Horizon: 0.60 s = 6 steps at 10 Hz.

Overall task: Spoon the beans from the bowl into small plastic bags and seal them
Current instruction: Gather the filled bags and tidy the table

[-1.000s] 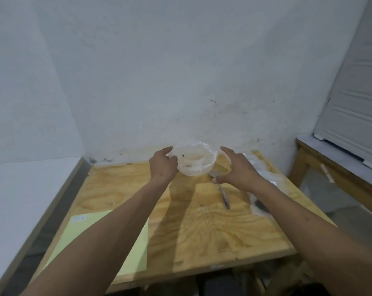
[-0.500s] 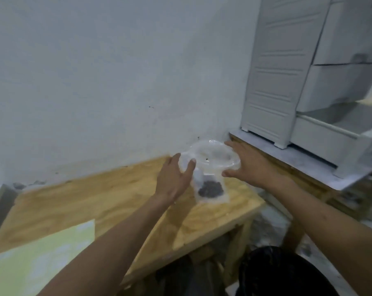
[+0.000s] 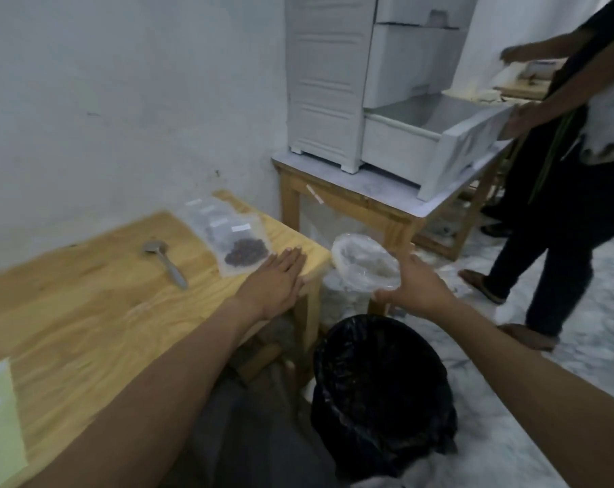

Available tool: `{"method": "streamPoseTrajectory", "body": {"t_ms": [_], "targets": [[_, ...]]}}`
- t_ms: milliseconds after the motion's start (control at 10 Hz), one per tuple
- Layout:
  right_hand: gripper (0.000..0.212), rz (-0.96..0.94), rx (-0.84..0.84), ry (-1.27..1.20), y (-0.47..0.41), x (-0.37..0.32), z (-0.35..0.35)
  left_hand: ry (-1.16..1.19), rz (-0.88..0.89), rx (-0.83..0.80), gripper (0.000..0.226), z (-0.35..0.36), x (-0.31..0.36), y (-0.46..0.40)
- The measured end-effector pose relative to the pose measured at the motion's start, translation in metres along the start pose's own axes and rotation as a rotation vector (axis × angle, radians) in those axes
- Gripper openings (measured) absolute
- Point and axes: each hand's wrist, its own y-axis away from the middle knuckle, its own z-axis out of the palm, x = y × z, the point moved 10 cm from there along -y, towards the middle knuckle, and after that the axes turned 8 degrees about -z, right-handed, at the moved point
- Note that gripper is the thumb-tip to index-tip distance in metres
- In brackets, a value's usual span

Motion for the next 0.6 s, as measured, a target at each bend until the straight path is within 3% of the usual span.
{"method": "streamPoseTrajectory", "body": {"t_ms": [200, 400, 600], "targets": [[0.095, 0.132, -0.140, 0.047, 0.021, 0.042, 0.069, 0.042, -0.011, 0.005, 0.057, 0.000, 0.000, 0.000], [0.124, 0.225, -0.399, 0.154, 0.025, 0.059, 0.107, 0.062, -0.006, -0.003, 0.057, -0.002, -0.001, 0.000], [0.112, 0.069, -0.263, 0.160, -0.009, 0.011, 0.086, 0.066, -0.009, 0.012, 0.057, -0.005, -0.002, 0.000]]}}
